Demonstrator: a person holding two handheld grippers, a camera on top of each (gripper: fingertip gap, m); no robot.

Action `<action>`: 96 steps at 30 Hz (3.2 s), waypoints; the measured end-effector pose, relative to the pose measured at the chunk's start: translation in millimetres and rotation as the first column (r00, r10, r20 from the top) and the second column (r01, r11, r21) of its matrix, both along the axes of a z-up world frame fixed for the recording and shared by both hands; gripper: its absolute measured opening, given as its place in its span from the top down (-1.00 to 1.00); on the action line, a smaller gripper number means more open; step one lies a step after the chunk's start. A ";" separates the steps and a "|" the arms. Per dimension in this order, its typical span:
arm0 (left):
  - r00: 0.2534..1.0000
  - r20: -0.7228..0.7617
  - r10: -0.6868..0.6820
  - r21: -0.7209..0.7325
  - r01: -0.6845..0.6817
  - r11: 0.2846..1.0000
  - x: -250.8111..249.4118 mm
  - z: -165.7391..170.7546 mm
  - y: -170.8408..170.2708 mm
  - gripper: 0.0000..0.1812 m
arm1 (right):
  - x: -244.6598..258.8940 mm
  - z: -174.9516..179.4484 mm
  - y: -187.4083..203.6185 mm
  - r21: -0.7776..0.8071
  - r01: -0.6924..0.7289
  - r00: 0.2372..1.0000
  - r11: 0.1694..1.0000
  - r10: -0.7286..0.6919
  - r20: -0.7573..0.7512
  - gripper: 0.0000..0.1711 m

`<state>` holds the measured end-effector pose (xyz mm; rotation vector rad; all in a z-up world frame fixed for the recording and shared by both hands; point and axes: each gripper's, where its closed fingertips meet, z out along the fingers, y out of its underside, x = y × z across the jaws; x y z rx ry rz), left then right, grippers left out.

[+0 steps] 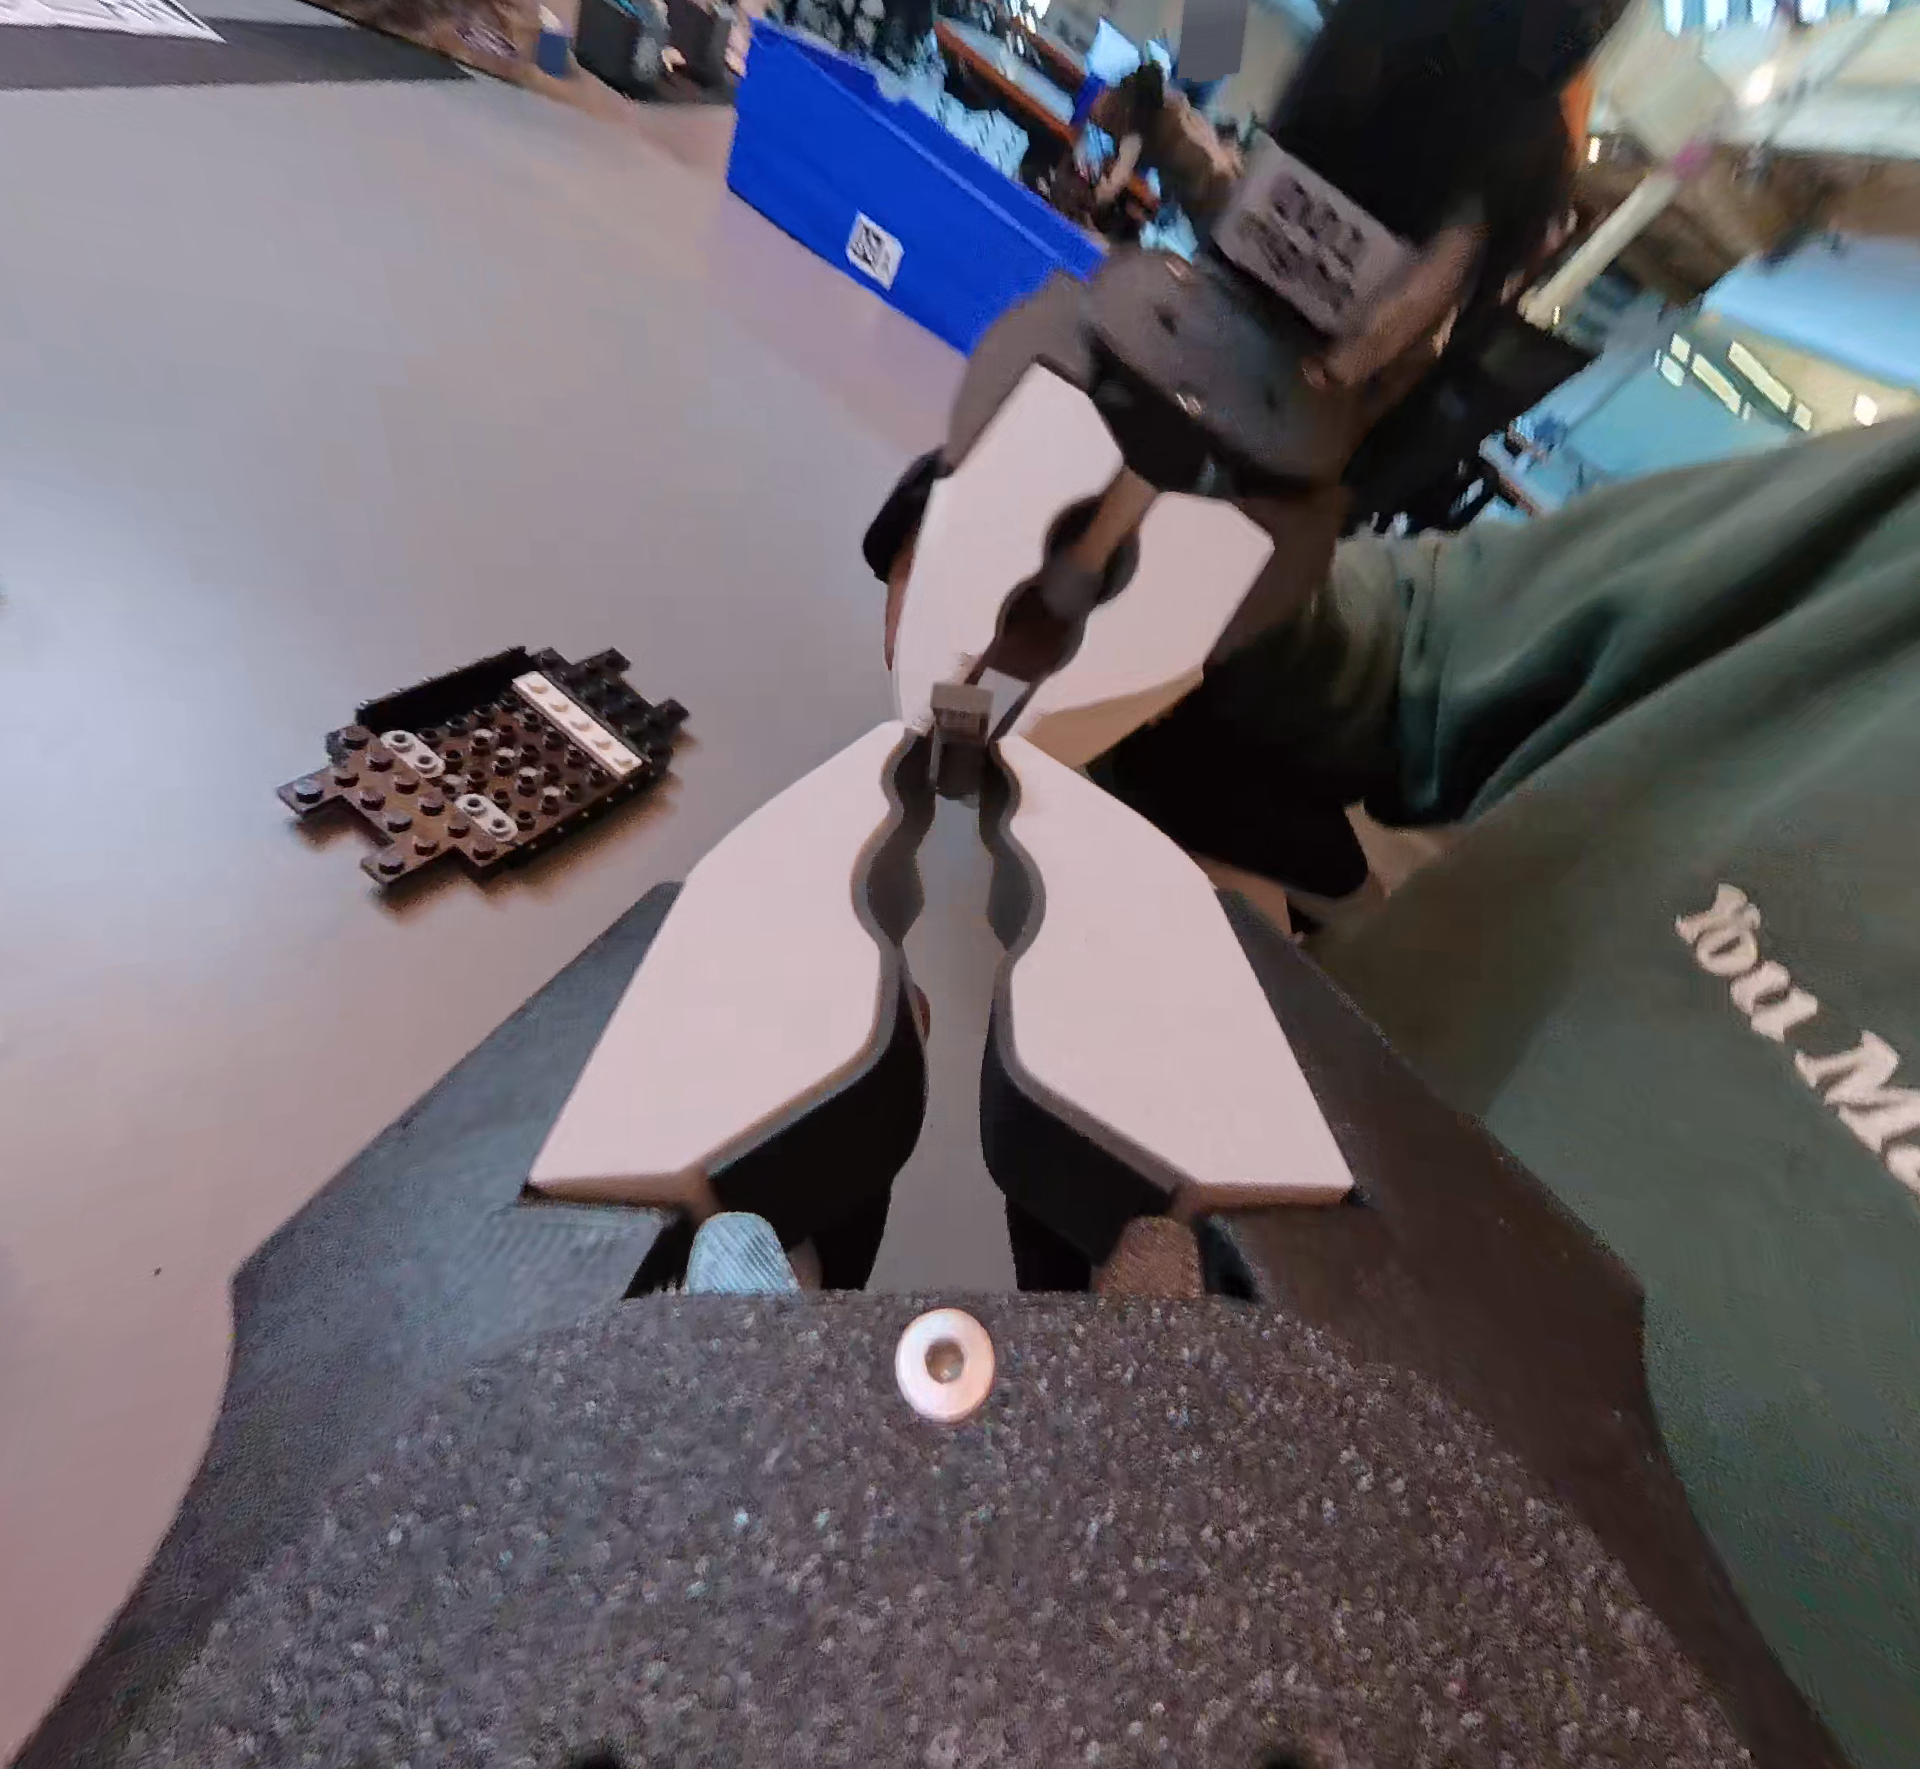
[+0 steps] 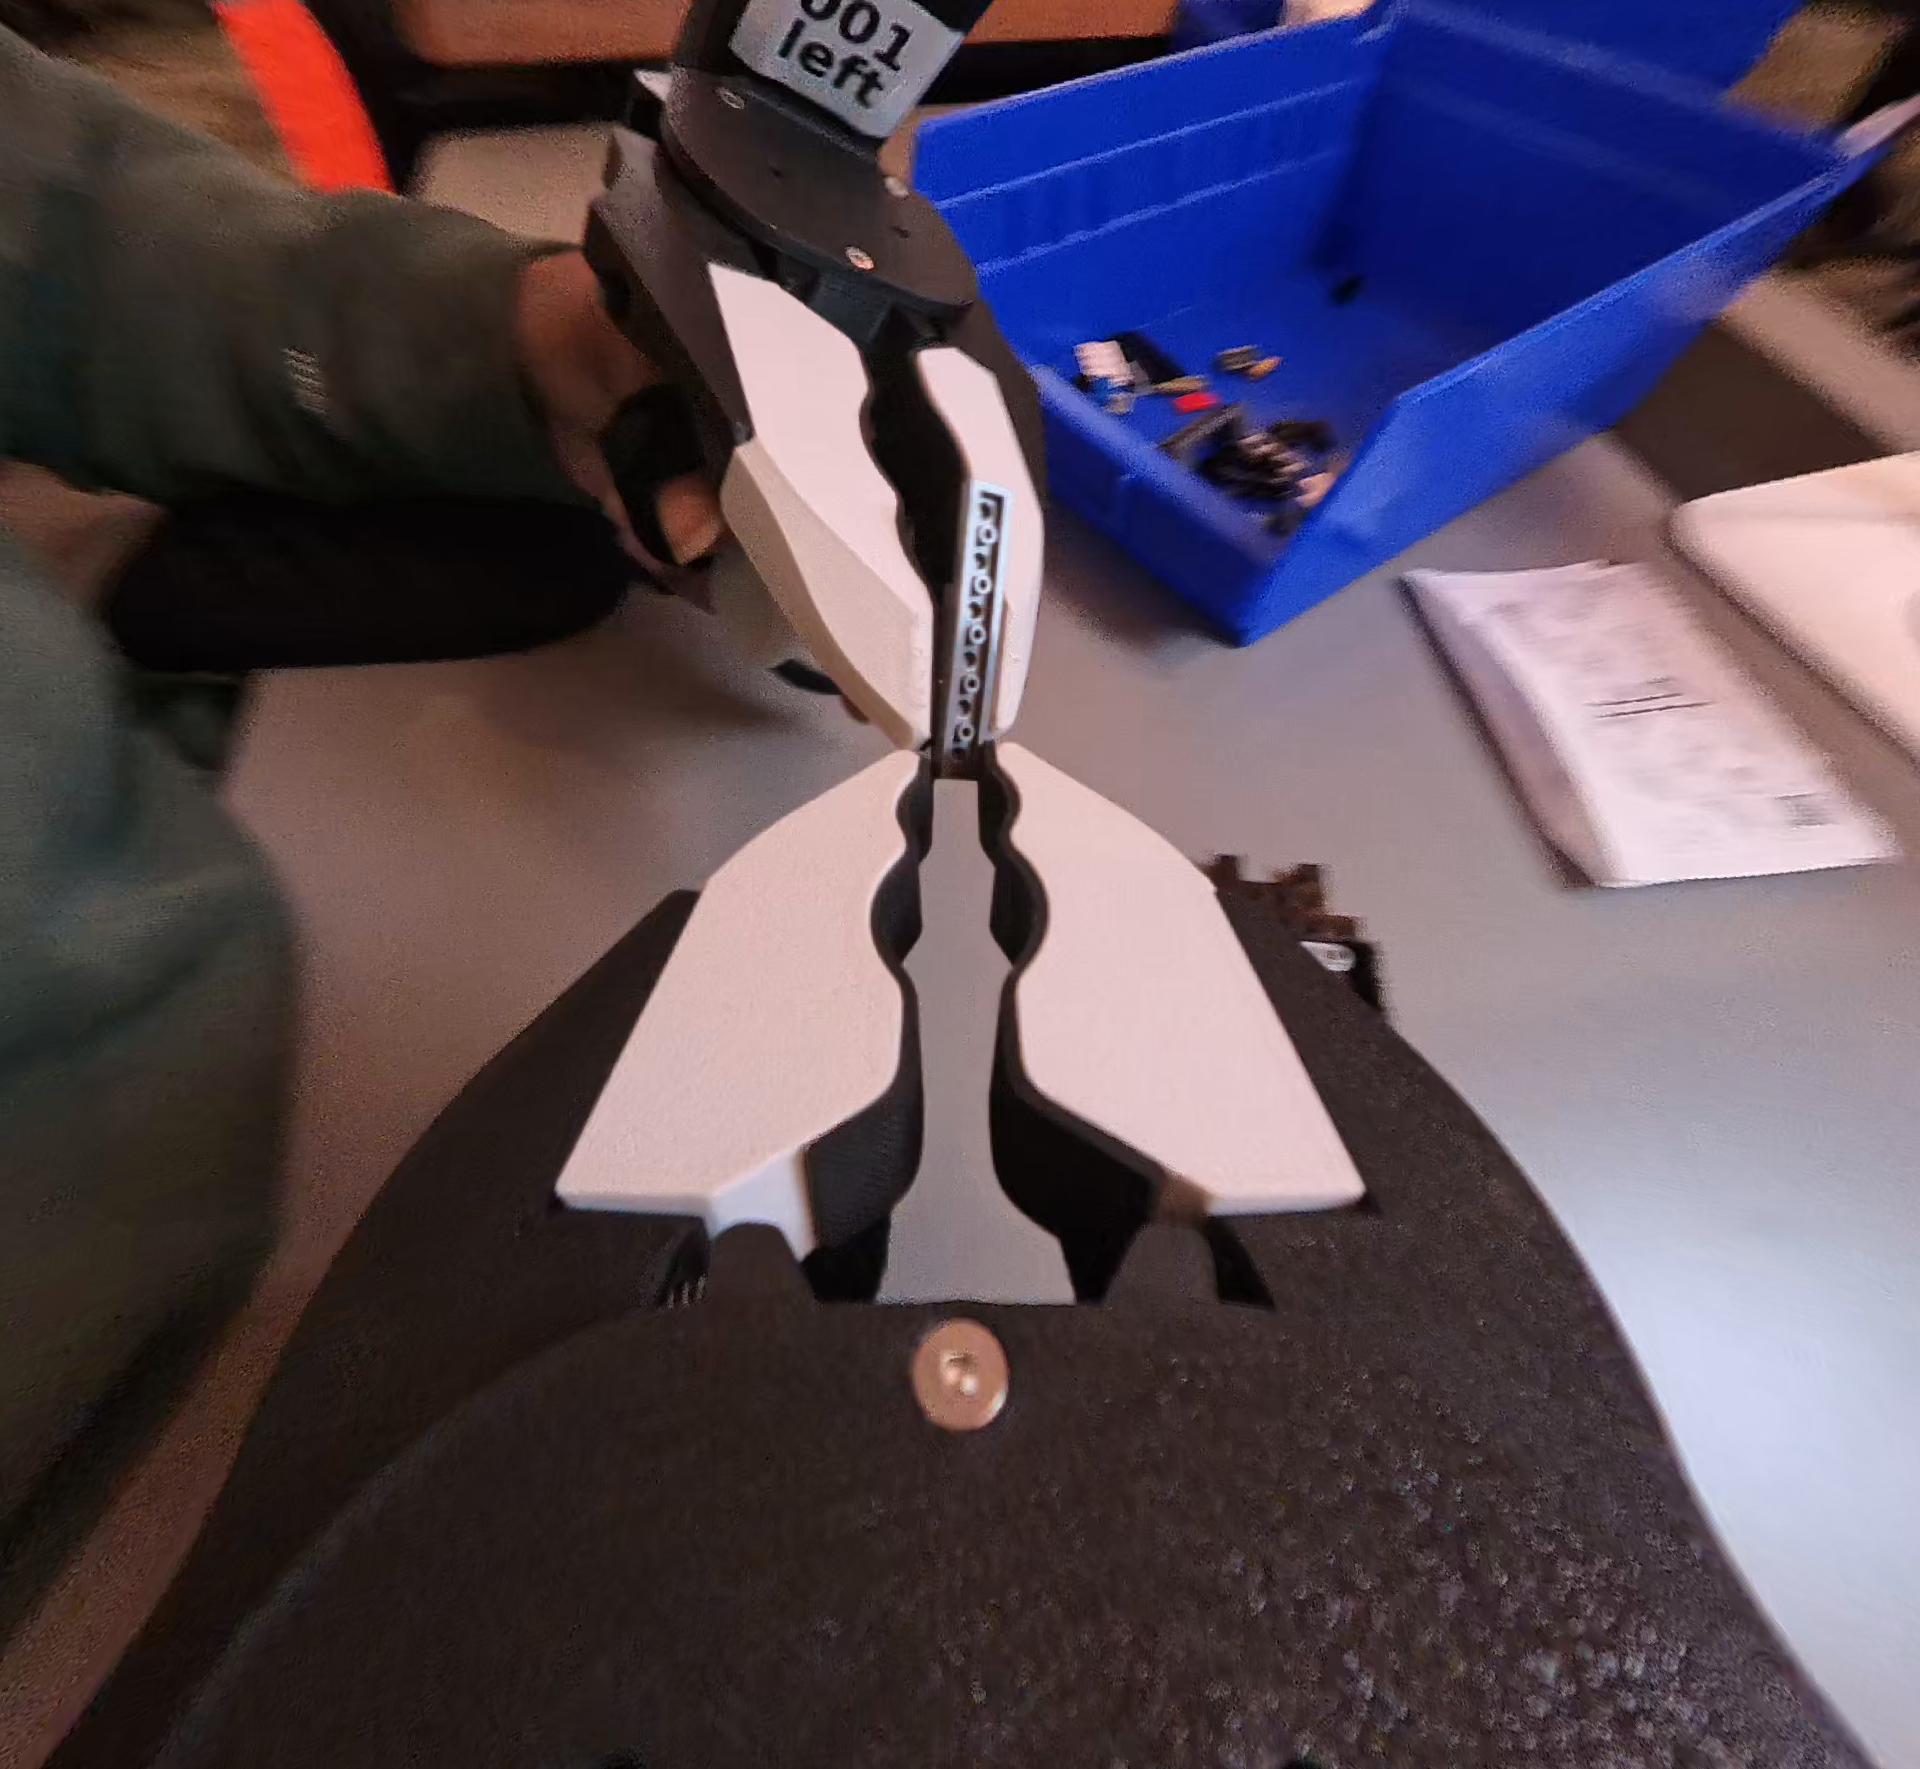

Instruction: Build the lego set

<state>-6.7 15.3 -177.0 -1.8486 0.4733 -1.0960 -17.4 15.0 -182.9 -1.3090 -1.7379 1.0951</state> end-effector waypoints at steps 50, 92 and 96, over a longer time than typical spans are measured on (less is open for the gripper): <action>0.946 -0.303 -0.118 0.232 0.193 0.953 31.0 -19.1 -22.1 0.90 | 10.4 18.5 -25.1 -0.845 -0.253 0.943 0.472 0.316 -0.106 0.91; 0.494 -0.627 0.603 0.439 -0.416 0.797 -157.4 -15.2 52.7 0.83 | 10.0 33.3 18.0 -0.760 -0.244 0.969 0.603 0.115 -0.220 0.91; 0.666 -0.698 0.264 0.101 -0.274 0.956 -108.1 -61.9 26.8 0.83 | 8.8 31.6 19.8 -0.770 -0.236 0.971 0.593 0.109 -0.214 0.91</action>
